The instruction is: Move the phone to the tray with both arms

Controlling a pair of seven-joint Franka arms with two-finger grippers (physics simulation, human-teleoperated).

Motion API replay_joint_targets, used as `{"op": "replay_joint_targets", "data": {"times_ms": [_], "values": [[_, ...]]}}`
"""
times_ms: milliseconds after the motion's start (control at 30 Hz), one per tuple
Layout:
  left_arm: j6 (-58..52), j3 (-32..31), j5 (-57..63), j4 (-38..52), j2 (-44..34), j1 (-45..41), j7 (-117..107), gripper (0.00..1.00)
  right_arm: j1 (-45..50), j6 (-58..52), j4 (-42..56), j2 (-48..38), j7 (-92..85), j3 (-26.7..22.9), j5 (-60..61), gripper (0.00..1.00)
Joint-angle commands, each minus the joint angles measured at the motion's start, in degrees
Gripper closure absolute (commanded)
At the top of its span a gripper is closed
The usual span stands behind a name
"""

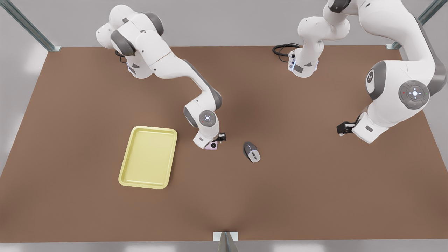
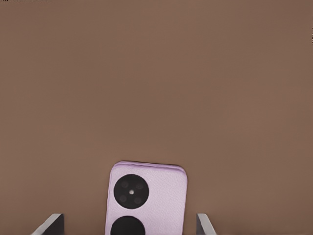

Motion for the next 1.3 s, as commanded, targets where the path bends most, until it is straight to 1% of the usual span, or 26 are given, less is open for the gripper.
{"op": "replay_joint_targets", "data": {"times_ms": [0,133,233,467,1033,1067,1133,1200,1233,1267], "values": [[-0.10,0.00,0.07,0.00,-0.04,-0.01,8.87,0.00,-0.07,3.87,-0.65,0.12,25.52,0.02,-1.06,0.00],[-0.10,0.09,0.07,0.00,0.40,-0.01,8.78,0.00,0.02,3.96,-0.91,1.44,25.70,0.11,-1.23,0.00],[-0.01,0.00,0.07,0.00,0.48,-0.01,8.87,0.00,0.02,4.23,-1.53,1.62,25.70,1.08,-1.15,0.00],[0.08,0.00,0.07,0.09,0.84,-0.01,8.78,0.00,-0.33,4.14,-3.81,1.18,25.61,1.16,-1.59,0.00],[0.26,0.09,0.16,0.09,1.01,-0.01,8.78,0.00,0.02,6.69,-5.04,2.06,25.43,1.52,-2.47,0.00],[0.26,0.00,0.07,0.09,1.01,-0.01,8.78,0.00,-0.07,6.60,-5.04,1.97,25.08,1.52,-2.47,0.02],[0.26,0.00,0.07,0.00,1.10,-0.01,8.78,0.00,-0.07,6.60,-5.04,1.97,24.82,1.52,-2.47,0.13],[0.26,0.09,0.07,0.09,1.01,-0.01,8.78,0.00,0.02,6.60,-5.04,2.06,24.82,1.52,-2.47,0.14],[0.26,0.09,0.07,0.09,1.10,-0.01,8.78,0.00,-0.07,6.60,-5.04,2.06,24.73,1.52,-2.47,0.17],[0.17,0.00,0.07,0.09,1.01,-0.01,8.78,0.00,-0.07,6.60,-5.04,2.06,24.73,1.52,-2.47,0.17]]}}
